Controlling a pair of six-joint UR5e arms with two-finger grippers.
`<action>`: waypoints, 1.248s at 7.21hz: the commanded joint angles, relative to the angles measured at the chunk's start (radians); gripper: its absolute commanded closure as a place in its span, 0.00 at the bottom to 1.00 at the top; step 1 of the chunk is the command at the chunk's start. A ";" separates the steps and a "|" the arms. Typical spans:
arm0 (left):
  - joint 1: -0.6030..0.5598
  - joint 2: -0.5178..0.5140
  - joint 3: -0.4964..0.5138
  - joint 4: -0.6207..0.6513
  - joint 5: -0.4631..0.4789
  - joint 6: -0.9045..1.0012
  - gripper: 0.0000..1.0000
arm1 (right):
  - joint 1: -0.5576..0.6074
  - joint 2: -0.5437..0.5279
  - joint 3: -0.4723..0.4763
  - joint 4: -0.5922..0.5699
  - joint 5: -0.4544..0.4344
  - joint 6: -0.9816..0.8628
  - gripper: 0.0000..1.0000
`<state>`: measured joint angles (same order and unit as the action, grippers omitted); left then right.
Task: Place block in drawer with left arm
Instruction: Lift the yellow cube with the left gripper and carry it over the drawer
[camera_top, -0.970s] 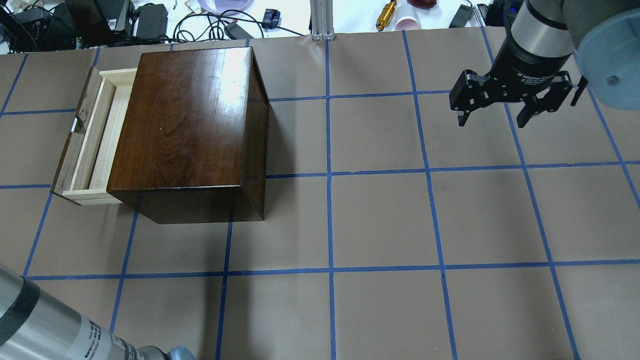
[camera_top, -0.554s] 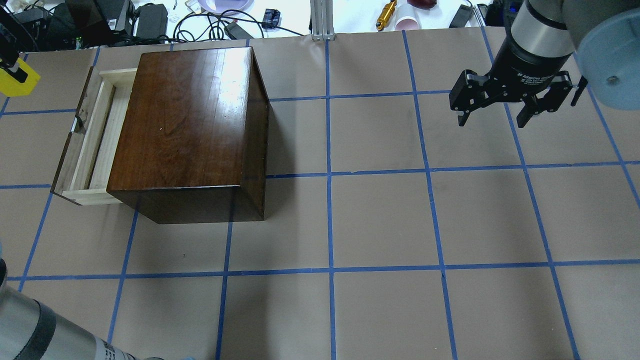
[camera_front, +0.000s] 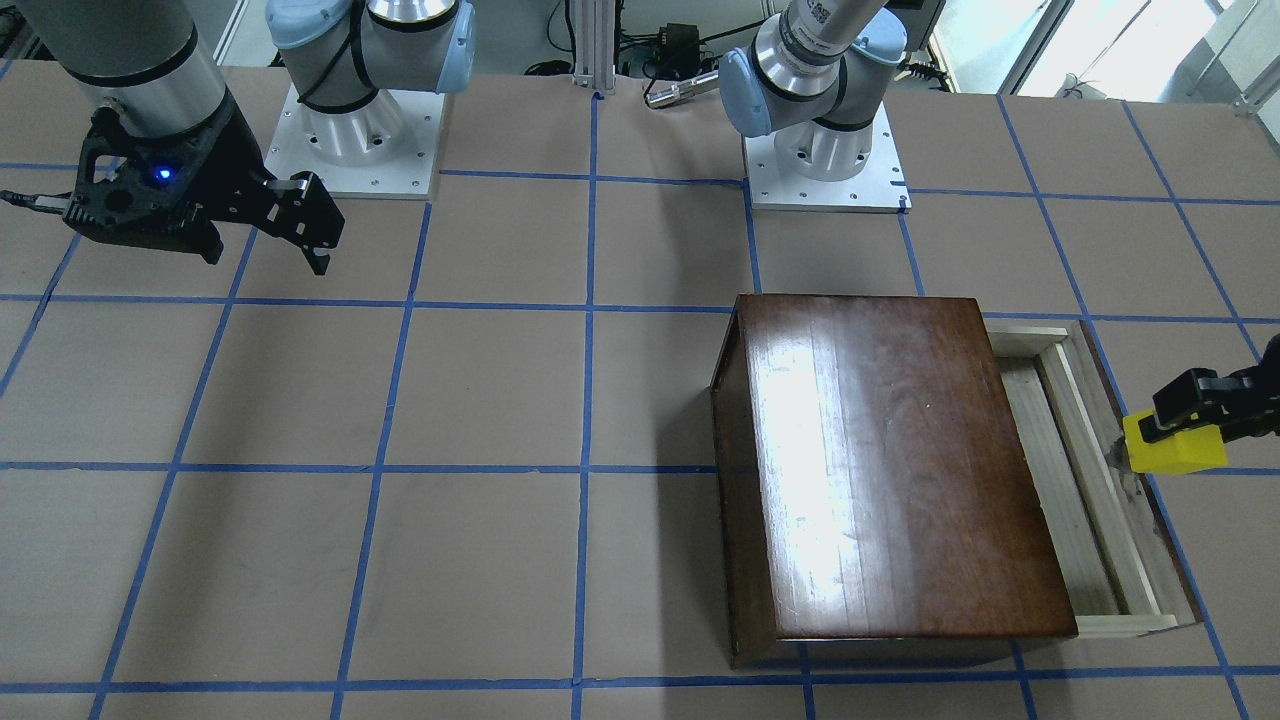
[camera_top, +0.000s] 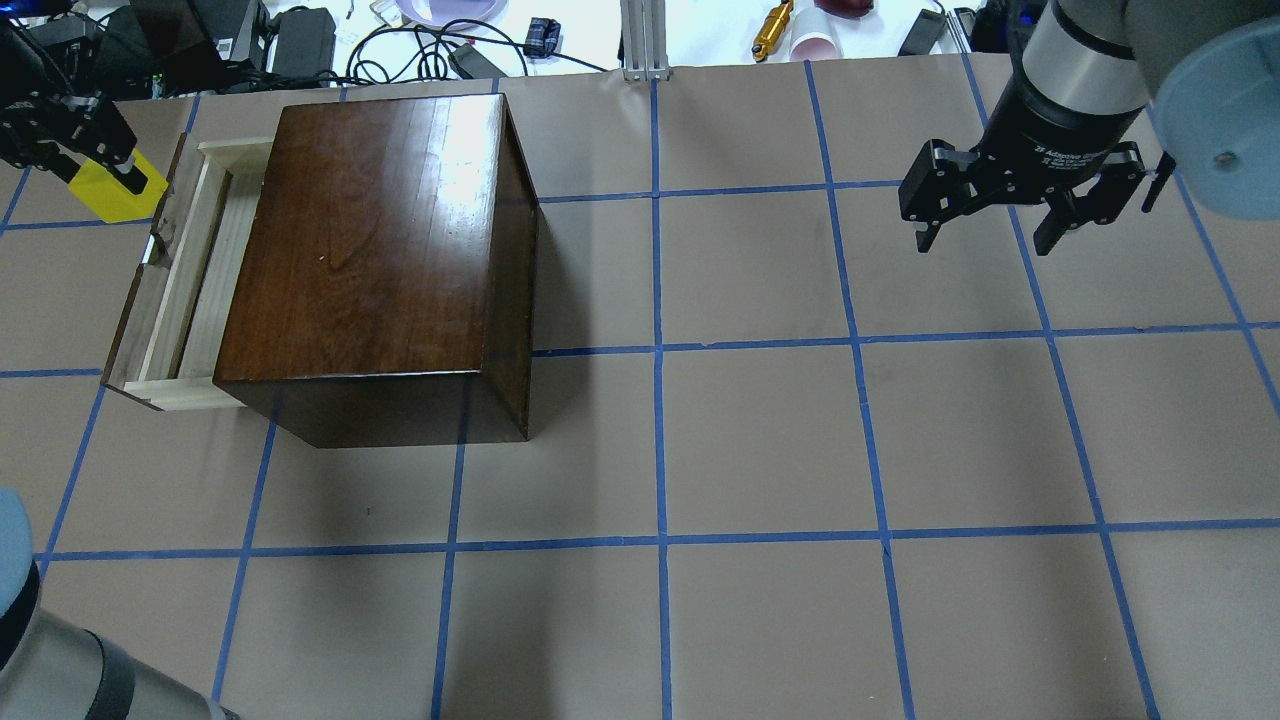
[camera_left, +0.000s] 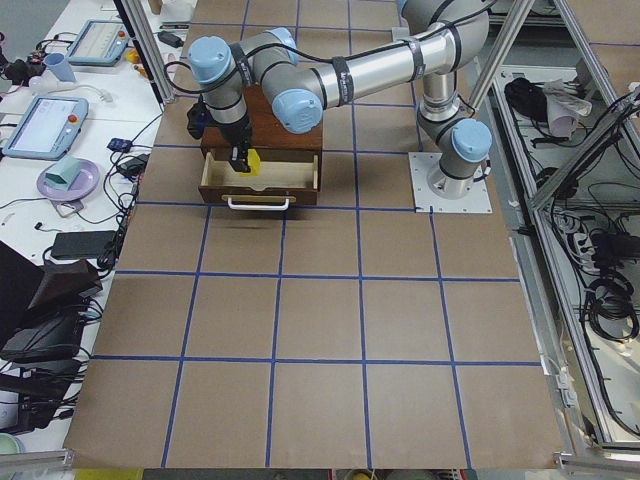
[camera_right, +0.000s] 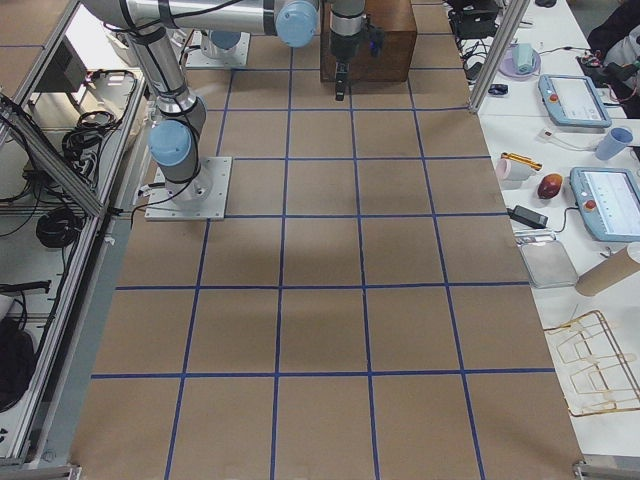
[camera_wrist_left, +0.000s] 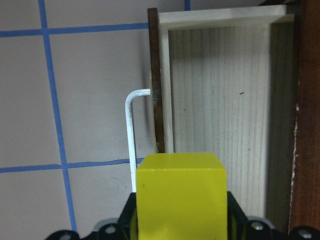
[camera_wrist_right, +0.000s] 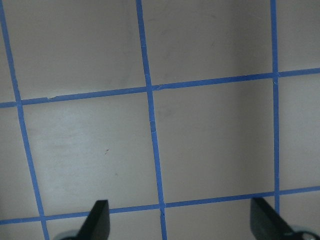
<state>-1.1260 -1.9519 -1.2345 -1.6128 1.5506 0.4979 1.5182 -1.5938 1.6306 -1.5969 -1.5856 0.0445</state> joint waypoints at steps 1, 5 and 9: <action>-0.017 0.005 -0.080 0.082 -0.001 -0.016 1.00 | 0.000 0.000 0.000 0.000 -0.001 0.000 0.00; -0.040 0.001 -0.187 0.208 -0.006 -0.042 1.00 | 0.000 0.000 0.000 0.000 -0.001 0.000 0.00; -0.038 -0.024 -0.189 0.209 -0.026 -0.038 1.00 | 0.000 0.000 0.000 0.000 -0.001 0.000 0.00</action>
<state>-1.1642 -1.9683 -1.4221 -1.4039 1.5389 0.4608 1.5186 -1.5938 1.6313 -1.5969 -1.5861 0.0445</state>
